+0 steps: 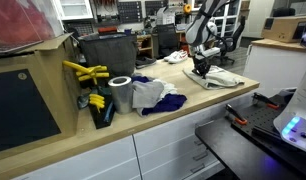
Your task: Fold the towel from left to right then move it to the left.
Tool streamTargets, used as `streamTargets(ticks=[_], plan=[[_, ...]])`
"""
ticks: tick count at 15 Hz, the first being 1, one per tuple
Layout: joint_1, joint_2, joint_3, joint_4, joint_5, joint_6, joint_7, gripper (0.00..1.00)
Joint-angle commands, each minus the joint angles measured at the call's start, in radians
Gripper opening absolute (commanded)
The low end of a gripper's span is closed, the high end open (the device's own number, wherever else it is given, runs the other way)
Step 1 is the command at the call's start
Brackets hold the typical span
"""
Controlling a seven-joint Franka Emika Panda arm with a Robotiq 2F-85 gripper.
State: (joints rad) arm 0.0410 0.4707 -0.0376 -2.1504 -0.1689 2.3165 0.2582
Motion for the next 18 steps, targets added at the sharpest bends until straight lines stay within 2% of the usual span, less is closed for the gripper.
streamTargets(ticks=[1, 8, 18], plan=[[0.025, 0.011, -0.014, -0.026, 0.015, 0.042, 0.039, 0.0], [0.043, 0.033, 0.006, -0.04, 0.028, 0.055, 0.05, 0.0], [0.111, 0.076, 0.061, -0.001, 0.057, 0.042, 0.057, 0.0]])
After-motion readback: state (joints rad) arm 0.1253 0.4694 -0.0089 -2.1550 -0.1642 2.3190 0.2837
